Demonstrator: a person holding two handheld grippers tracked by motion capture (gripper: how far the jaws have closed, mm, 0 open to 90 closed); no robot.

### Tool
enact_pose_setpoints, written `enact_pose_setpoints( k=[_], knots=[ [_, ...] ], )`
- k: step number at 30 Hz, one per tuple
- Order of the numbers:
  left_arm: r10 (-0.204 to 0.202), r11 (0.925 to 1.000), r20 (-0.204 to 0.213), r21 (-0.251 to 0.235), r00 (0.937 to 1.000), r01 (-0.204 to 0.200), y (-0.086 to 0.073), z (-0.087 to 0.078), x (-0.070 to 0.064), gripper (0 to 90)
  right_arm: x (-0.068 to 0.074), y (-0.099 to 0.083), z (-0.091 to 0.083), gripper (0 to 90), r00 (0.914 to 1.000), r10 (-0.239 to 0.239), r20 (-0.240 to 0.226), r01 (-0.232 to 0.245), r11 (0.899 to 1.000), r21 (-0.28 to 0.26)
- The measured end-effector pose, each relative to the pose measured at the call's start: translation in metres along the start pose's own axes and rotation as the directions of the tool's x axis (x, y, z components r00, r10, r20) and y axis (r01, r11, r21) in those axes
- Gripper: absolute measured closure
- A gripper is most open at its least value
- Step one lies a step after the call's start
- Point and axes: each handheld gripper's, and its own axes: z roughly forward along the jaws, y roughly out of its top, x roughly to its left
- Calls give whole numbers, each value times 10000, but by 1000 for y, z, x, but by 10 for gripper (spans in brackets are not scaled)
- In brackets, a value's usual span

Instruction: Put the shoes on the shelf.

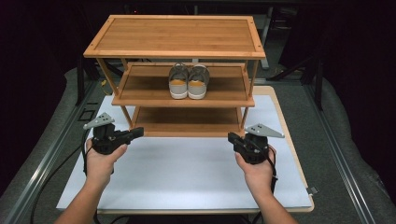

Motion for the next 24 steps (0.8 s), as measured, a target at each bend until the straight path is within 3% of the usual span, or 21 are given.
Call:
enact_pose_setpoints(
  k=[7, 12, 18, 24],
  knots=[
    [-185, 9983, -8, 544, 9998, 185, -41, 8, 1, 881, -7, -41, 2, 865, 9989, 270, 387, -279, 9993, 230],
    [-235, 9959, -175, 867, 9996, 250, -67, 11, 5, 885, -5, -60, 5, 868, 9990, 324, 301, -337, 9985, 438],
    [-174, 9942, -179, 1059, 9997, 192, -83, 18, 8, 883, -4, -77, 10, 863, 9983, -48, 574, 9, 9977, 681],
    [-281, 9898, -156, 1393, 9995, 300, -95, 30, 13, 875, -5, -88, 16, 864, 9983, -269, 521, 223, 9958, 884]
  ],
)
